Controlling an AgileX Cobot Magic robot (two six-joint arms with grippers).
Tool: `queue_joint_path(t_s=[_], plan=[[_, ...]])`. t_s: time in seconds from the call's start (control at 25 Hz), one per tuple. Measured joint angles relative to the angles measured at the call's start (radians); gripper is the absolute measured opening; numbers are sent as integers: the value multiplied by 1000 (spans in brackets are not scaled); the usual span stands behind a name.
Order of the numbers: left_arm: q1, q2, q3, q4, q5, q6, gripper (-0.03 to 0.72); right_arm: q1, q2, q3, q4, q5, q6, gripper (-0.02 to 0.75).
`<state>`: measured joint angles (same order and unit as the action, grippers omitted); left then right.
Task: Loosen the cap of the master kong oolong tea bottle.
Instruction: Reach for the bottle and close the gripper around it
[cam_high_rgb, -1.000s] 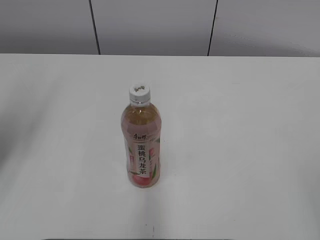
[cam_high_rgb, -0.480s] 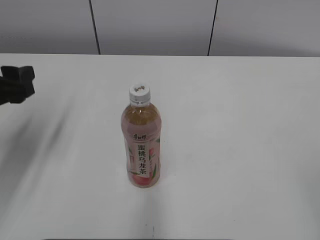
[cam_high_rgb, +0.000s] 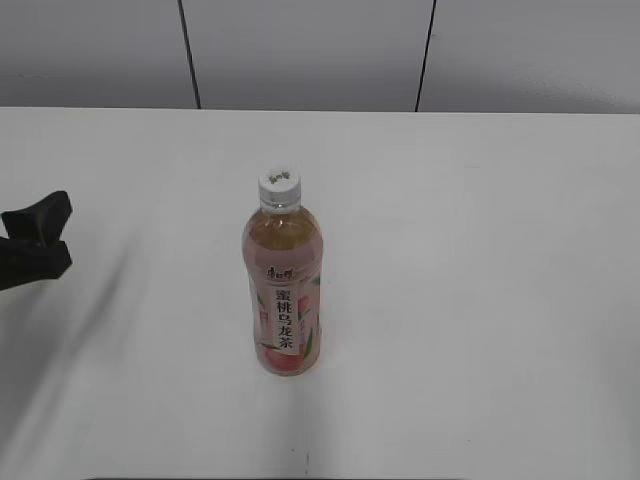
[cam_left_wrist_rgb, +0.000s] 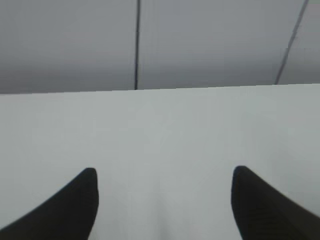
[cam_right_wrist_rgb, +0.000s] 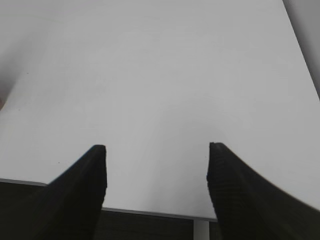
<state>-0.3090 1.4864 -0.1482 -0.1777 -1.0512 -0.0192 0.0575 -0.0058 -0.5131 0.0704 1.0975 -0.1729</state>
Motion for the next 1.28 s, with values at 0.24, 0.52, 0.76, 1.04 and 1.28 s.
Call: queue_joint_path(t_s=[0.24, 0.52, 0.76, 1.04, 1.28], plan=[[-1, 97, 34, 304, -137, -10, 503, 0, 0, 0, 0, 0, 0, 483], [-1, 165, 37, 448, -143, -11, 501, 0, 0, 0, 0, 0, 0, 483], [-1, 169, 37, 474, -145, -11, 491, 0, 0, 0, 0, 0, 0, 482], [-1, 169, 37, 652, -145, -11, 587, 0, 0, 0, 0, 0, 0, 483], [-1, 169, 5, 773, -145, -42, 612, 0, 0, 0, 0, 0, 0, 483]])
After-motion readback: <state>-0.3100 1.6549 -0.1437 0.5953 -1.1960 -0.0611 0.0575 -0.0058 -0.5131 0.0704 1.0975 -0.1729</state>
